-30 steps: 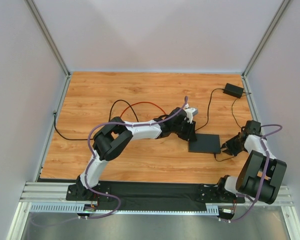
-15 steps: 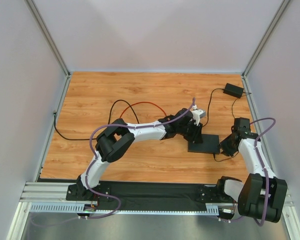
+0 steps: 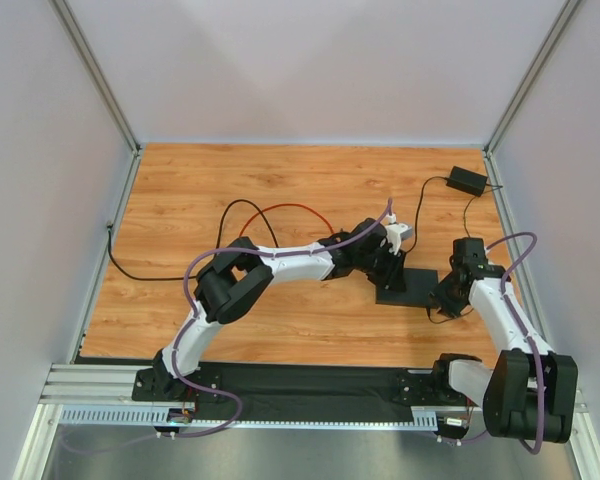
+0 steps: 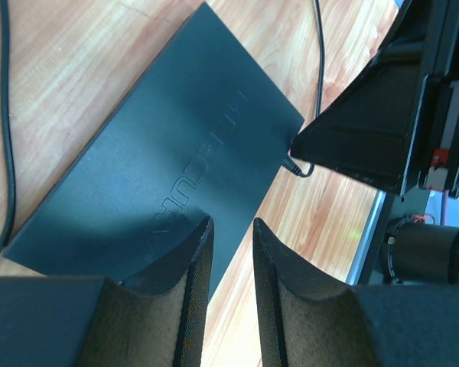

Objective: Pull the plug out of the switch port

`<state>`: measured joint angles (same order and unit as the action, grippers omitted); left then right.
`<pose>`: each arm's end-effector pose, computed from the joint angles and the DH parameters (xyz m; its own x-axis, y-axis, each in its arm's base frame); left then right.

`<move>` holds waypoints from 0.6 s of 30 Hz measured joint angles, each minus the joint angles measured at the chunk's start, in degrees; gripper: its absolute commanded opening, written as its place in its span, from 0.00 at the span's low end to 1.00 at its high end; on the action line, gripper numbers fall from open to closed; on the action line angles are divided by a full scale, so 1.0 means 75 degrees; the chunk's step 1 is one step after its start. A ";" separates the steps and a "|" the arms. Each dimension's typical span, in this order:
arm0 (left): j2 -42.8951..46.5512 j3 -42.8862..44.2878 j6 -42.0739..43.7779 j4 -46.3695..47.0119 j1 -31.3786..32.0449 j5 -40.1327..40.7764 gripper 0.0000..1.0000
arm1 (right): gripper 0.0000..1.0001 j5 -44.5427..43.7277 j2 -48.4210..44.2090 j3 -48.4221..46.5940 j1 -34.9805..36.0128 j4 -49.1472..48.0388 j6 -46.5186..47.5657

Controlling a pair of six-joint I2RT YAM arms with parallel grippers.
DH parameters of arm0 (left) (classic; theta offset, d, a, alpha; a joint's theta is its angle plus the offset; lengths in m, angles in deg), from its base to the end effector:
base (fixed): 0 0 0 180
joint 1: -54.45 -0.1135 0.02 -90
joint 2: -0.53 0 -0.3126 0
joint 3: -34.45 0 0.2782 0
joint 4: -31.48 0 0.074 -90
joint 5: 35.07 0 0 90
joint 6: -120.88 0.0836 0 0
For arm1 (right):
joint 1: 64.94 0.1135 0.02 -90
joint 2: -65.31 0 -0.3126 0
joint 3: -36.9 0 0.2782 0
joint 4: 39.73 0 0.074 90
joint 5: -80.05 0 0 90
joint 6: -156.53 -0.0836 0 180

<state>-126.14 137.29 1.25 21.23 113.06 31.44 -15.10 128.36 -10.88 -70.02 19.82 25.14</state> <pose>0.2768 -0.5176 0.1674 -0.7258 0.3189 -0.6095 0.6857 0.4068 -0.6036 0.1865 -0.0241 0.1671 -0.6474 0.7187 -0.2537 0.7193 0.6862 0.1081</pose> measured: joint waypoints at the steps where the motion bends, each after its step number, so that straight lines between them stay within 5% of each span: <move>1: -0.0035 0.0003 0.0000 0.0006 0.0000 -0.0041 0.35 | 0.38 0.0015 0.0032 0.0070 0.0061 -0.0038 0.0000; 6: -0.0128 0.0003 -0.0003 0.0023 0.0000 -0.0213 0.36 | 0.45 0.0154 -0.0093 0.0262 0.0289 -0.0114 0.0006; 18: -0.0443 0.0420 -0.0032 0.0041 0.0006 -0.0638 0.36 | 0.38 0.0501 0.0111 0.0256 0.0583 -0.0353 0.0093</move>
<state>-129.47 140.44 1.01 21.53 113.10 26.65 -11.34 129.19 -8.96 -65.65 17.17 25.84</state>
